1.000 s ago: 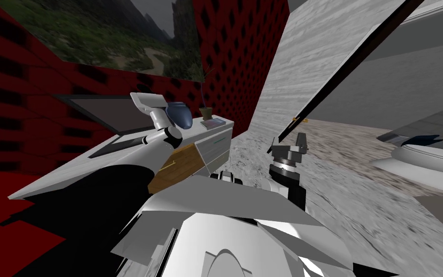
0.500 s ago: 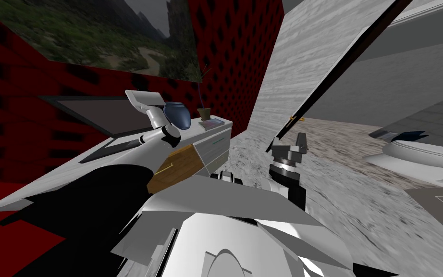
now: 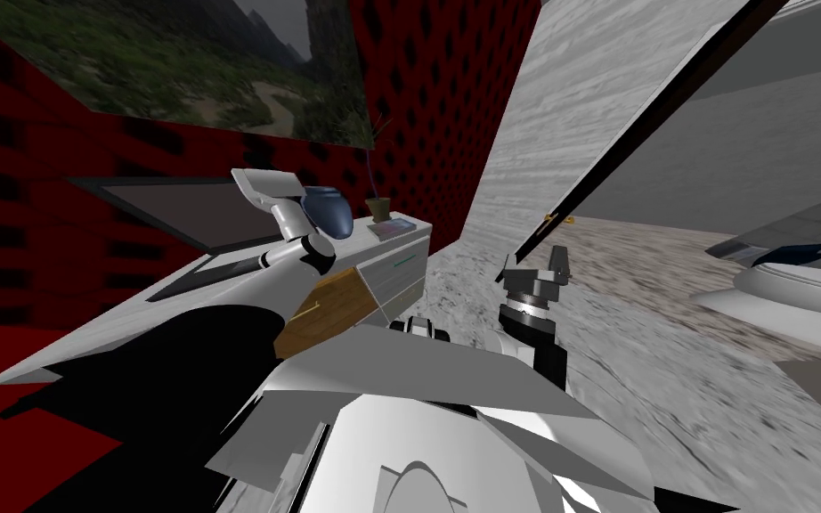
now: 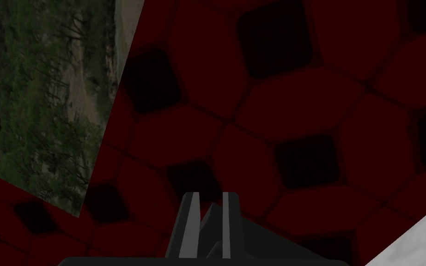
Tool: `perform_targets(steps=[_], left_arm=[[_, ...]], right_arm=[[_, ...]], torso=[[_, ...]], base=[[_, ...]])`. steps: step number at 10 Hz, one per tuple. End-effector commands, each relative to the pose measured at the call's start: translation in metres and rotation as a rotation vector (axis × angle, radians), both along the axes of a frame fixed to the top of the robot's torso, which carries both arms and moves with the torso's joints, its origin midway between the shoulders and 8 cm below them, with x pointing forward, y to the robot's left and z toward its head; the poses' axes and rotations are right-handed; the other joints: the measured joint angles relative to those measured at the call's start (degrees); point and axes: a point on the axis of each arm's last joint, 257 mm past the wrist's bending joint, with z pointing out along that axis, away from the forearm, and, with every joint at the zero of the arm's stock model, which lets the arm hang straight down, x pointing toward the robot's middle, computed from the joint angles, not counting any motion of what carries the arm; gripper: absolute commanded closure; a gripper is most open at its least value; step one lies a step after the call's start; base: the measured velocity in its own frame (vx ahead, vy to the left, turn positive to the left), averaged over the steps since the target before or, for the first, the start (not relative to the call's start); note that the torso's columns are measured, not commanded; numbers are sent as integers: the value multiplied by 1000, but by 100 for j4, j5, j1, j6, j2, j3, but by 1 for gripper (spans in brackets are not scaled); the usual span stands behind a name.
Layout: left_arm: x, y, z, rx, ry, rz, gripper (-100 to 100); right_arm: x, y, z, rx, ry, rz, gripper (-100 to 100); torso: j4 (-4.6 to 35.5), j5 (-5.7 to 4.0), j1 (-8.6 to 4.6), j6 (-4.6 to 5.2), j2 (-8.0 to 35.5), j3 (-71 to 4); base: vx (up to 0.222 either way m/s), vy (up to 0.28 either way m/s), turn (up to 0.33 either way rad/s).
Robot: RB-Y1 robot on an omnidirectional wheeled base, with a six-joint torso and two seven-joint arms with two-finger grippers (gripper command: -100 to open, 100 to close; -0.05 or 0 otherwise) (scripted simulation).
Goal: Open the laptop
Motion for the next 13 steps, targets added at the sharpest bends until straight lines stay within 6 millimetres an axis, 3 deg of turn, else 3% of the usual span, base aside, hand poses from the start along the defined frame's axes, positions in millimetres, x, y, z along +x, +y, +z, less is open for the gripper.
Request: perform_targets(steps=[1,13], left_arm=[[12,-5,-16,34,-12,-24,100],[22,-26,-21,189,-156,-93,100]], right_arm=[[0,0,0,0,0,0,0],[0,0,0,0,0,0,0]], torso=[[-1,-5,7,8,-13,-13],[-71,35,38,45,-122,-83]], base=[[-4,-67,81],[-5,-52,63]])
